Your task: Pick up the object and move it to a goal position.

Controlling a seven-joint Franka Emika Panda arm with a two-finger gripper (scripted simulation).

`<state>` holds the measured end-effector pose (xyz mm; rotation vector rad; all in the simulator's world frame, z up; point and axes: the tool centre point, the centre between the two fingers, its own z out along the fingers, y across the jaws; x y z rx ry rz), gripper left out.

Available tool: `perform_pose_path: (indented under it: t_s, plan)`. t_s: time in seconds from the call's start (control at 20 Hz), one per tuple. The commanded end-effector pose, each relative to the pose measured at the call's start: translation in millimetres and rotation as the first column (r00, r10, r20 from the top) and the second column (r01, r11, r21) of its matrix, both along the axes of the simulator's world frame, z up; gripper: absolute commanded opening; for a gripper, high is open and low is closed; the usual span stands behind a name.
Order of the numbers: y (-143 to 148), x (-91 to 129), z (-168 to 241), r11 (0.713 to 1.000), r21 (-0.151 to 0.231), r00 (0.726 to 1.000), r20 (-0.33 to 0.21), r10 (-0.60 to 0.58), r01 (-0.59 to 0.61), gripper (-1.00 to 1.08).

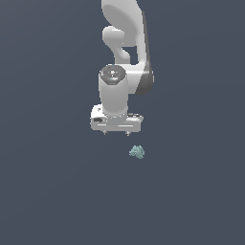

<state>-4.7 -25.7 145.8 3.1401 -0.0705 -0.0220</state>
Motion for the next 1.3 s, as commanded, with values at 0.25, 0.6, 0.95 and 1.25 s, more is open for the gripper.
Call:
perform_pose_path:
  t_s: [0.25,0.6,0.95,1.25]
  plan:
    - [12,1,-3,0.999,-0.004,0.999,-0.004,0.036,-0.036,1.00]
    - [25,2,-6,0.997,-0.007,0.997,-0.008,0.073,-0.073,1.00]
    - [26,2,-7,0.996,-0.007,0.996,-0.008,0.090,-0.090,1.00]
    - [30,4,-10,0.987,-0.007,0.987,-0.008,0.163,-0.164,1.00]
